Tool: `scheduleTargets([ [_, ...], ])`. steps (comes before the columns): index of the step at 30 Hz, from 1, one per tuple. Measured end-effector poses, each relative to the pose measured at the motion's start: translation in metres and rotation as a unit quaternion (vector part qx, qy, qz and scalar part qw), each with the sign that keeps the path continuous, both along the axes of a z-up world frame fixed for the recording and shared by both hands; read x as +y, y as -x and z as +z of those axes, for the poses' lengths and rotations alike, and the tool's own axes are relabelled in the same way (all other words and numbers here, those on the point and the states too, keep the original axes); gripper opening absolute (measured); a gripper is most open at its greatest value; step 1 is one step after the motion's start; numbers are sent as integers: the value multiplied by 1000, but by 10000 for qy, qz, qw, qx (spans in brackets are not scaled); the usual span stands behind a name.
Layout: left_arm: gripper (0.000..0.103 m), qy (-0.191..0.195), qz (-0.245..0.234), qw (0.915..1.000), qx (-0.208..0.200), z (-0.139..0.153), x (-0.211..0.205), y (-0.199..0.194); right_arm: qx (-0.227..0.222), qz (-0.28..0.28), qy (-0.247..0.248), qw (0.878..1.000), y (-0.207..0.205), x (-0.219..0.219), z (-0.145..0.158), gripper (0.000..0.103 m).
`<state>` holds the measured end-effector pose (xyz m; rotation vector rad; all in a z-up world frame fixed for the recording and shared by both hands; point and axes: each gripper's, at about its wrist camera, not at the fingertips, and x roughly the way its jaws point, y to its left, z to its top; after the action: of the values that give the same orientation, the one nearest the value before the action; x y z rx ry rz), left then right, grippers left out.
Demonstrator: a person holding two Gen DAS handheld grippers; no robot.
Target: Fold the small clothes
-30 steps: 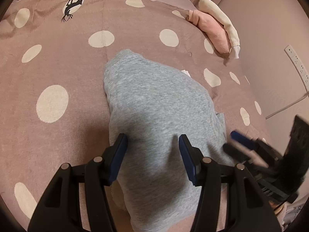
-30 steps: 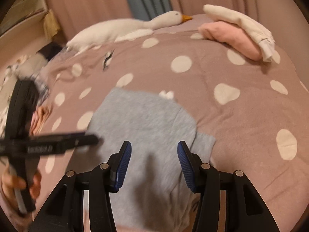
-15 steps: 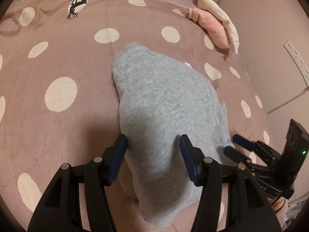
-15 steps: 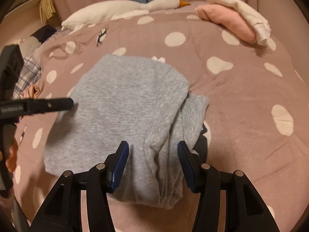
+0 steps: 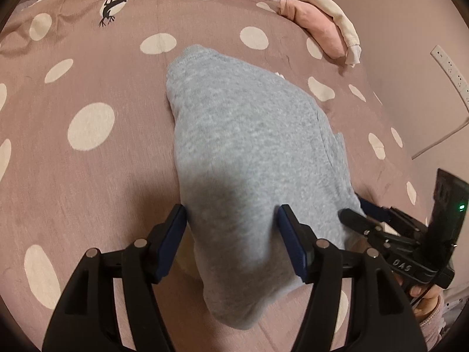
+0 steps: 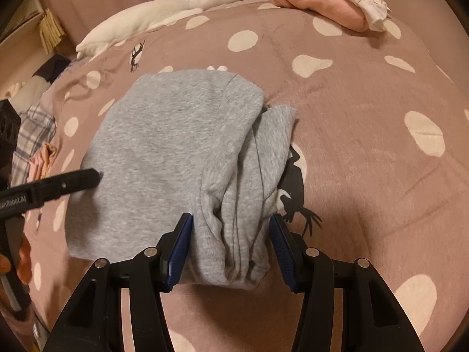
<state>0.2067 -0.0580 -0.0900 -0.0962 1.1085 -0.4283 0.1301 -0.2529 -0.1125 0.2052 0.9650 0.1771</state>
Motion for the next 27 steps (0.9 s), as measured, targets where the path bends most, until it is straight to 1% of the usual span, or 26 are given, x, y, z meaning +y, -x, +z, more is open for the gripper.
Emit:
scheduleTargets([
  [5, 64, -62, -18, 10000, 41, -4, -4, 6, -371, 46, -79, 9993, 13, 4, 12, 53],
  [6, 64, -66, -17, 10000, 52, -5, -4, 7, -391, 68, -84, 9992, 13, 5, 12, 53],
  [7, 64, -68, -16, 10000, 64, -6, -5, 8, -354, 70, -61, 9993, 12, 5, 10, 53],
  [10, 64, -91, -43, 9999, 92, -8, -7, 11, -33, -25, 134, 9999, 5, 4, -6, 53],
  [14, 64, -174, -91, 9998, 107, -13, -9, 14, 38, -124, -109, 9999, 10, -1, -11, 53],
  [19, 64, -199, -145, 9995, 173, -18, -10, 20, -57, -116, -97, 9999, 17, -1, -3, 53],
  [22, 65, -256, -185, 9993, 196, -22, -14, 23, -221, -88, -287, 9993, 23, -2, 5, 53],
  [23, 65, -286, -190, 9992, 184, -23, -15, 24, -337, -46, -374, 9987, 25, -3, 9, 53],
  [24, 66, -296, -188, 9992, 182, -23, -16, 25, -401, -17, -380, 9985, 26, -2, 11, 53],
  [25, 66, -295, -185, 9992, 192, -24, -17, 25, -421, -1, -346, 9985, 25, -1, 11, 53],
  [27, 66, -289, -183, 9992, 207, -24, -17, 25, -289, -33, -184, 9994, 22, 1, 5, 53],
])
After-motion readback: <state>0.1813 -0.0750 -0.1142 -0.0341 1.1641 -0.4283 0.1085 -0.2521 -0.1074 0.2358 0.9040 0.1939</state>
